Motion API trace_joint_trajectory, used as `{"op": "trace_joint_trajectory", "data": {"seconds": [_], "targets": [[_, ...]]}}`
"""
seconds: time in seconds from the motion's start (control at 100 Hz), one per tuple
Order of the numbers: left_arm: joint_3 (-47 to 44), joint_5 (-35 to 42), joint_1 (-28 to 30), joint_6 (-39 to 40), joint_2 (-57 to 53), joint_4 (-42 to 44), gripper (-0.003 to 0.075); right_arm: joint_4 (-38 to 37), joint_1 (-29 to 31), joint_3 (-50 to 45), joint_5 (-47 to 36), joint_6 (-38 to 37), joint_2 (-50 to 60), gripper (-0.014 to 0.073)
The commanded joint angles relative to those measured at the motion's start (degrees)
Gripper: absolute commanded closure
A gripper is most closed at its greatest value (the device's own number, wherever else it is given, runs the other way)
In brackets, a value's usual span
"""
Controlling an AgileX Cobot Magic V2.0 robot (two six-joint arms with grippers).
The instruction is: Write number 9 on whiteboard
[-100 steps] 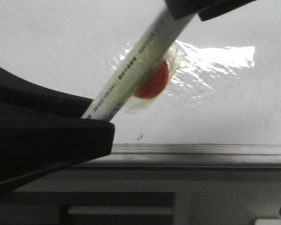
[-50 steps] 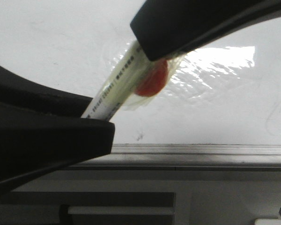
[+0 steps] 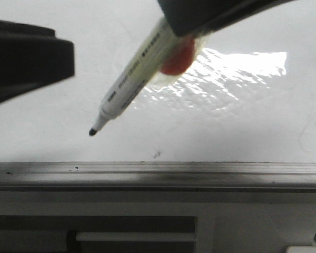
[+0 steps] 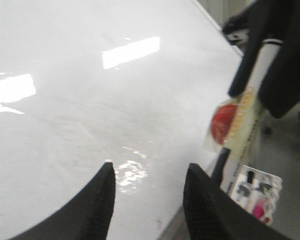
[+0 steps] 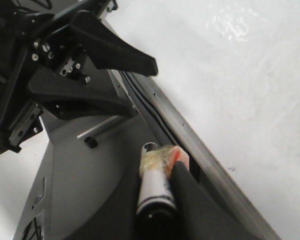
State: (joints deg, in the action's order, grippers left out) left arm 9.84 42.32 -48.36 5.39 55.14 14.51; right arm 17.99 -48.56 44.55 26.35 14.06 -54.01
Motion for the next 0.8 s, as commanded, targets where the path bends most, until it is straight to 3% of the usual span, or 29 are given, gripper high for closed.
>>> {"op": "trace_joint_trajectory", "data": {"seconds": [0.0,0.18,0.38,0.6,0.79], "targets": [[1.1,-1.0,0.0,-3.2,-5.8,-9.2,0.0416,-0.2,1.8,3.0,-4.5,0.4,1.0,0.0644],[1.1,-4.8,0.0,-5.4,-15.8,-11.7,0.0417,-0.2,7.3,7.2,-4.7,-0.2,0.1,0.0643],[1.1,-11.1,0.0,-5.4,-18.4,-11.8,0.0417,-0.2,14.3,12.1,0.2,-2.1,-3.5,0.0643],[1.1,-11.6,0.0,-5.4,-18.4,-11.8,0.0419,-0.2,16.9,15.3,0.8,-2.3,-7.3,0.0643],[1.1,-11.6,0.0,-5.4,-18.4,-11.8,0.0419,-0.2,17.5,18.0,-3.4,-2.4,-13.0,0.0644]]}}
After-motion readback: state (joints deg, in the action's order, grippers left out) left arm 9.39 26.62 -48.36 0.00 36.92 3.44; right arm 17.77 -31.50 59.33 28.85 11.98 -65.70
